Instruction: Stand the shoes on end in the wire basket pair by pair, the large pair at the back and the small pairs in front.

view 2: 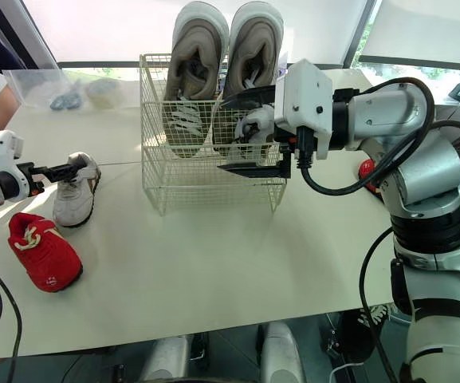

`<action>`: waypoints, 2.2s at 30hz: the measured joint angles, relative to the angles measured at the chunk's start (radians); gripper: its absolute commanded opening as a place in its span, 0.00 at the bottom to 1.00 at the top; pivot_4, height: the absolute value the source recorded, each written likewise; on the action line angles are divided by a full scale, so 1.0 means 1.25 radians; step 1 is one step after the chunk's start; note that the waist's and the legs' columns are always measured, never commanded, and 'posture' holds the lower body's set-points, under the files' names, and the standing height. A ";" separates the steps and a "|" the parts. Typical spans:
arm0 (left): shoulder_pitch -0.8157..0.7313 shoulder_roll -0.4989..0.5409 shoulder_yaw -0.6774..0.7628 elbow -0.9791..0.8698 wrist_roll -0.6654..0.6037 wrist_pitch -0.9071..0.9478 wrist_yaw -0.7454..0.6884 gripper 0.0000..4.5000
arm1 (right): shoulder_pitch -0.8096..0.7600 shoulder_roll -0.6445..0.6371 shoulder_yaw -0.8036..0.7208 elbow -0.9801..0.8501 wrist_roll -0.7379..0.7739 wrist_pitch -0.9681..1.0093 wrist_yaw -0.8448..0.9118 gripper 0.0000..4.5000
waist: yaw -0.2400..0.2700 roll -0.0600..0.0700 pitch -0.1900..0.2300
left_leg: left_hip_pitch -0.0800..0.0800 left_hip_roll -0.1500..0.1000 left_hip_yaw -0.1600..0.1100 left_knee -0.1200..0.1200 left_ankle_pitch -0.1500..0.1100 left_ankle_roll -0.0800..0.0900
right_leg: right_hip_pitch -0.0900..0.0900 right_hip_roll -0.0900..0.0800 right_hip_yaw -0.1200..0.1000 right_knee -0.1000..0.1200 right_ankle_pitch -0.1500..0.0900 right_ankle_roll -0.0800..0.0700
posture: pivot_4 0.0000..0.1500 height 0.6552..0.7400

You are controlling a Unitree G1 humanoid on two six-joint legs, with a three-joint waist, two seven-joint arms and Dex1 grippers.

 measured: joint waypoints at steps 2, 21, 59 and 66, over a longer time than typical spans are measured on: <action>-0.017 -0.014 -0.003 0.032 0.026 -0.032 0.000 1.00 | 0.000 -0.003 0.000 -0.012 0.006 0.010 -0.003 0.99 | 0.002 0.000 0.000 | 0.000 0.000 0.000 0.000 0.000 0.000 | 0.000 0.000 0.000 0.000 0.000 0.000 | 1.00 1.00; -0.090 -0.132 0.121 0.046 0.005 -0.112 0.035 0.00 | 0.000 -0.019 -0.003 -0.036 0.026 0.049 -0.039 1.00 | 0.009 -0.003 0.001 | -0.003 0.000 -0.002 0.003 0.001 0.002 | 0.000 0.000 -0.001 0.000 0.001 0.000 | 1.00 1.00; 0.124 -0.709 -0.073 -0.528 0.262 -0.943 0.508 0.00 | -0.052 -0.012 0.008 0.040 0.005 0.015 -0.024 1.00 | 0.008 -0.003 0.000 | 0.001 0.000 -0.002 0.005 0.000 0.005 | 0.005 0.000 -0.001 -0.001 0.002 0.001 | 1.00 1.00; 0.151 -0.739 -0.074 -0.448 0.261 -0.985 0.521 0.00 | -0.052 -0.013 0.008 0.038 0.005 0.027 -0.024 1.00 | 0.010 -0.003 0.000 | 0.001 0.000 -0.002 0.005 0.000 0.005 | 0.005 0.000 -0.001 -0.001 0.002 0.000 | 1.00 1.00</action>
